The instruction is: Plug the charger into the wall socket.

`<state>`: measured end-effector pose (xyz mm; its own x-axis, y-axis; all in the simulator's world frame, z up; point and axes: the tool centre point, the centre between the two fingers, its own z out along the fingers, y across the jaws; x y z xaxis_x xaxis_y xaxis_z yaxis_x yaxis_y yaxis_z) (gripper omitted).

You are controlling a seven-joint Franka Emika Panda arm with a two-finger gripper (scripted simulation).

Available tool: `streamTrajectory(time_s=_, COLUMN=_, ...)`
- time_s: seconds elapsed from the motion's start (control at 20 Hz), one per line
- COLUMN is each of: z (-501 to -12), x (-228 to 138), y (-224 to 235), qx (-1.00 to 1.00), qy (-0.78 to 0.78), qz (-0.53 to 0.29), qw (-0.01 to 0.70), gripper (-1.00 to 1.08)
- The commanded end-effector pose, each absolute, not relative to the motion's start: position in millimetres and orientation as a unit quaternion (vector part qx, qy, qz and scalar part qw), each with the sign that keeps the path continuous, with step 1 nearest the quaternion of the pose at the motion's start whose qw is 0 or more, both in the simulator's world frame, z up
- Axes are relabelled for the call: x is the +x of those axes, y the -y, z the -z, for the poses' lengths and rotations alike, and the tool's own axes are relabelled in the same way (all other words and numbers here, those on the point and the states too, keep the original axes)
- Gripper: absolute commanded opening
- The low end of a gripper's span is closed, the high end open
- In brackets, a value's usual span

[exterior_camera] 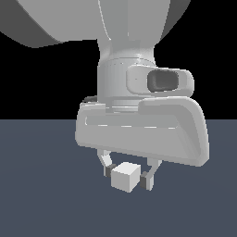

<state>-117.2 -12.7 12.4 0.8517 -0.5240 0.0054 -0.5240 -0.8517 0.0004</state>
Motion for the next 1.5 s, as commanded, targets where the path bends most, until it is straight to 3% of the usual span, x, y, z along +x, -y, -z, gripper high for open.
streamTrajectory(time_s=0.0, z=-12, x=-117, y=13, qx=0.962, qy=0.272, qz=-0.003, qw=0.001, gripper=-1.00)
streamTrajectory(time_s=0.8, z=-18, x=-110, y=15, qx=0.968, qy=0.252, qz=-0.003, qw=0.001, gripper=-1.00)
streamTrajectory(time_s=1.45, z=-58, x=-62, y=20, qx=0.994, qy=0.112, qz=-0.004, qw=0.002, gripper=-1.00)
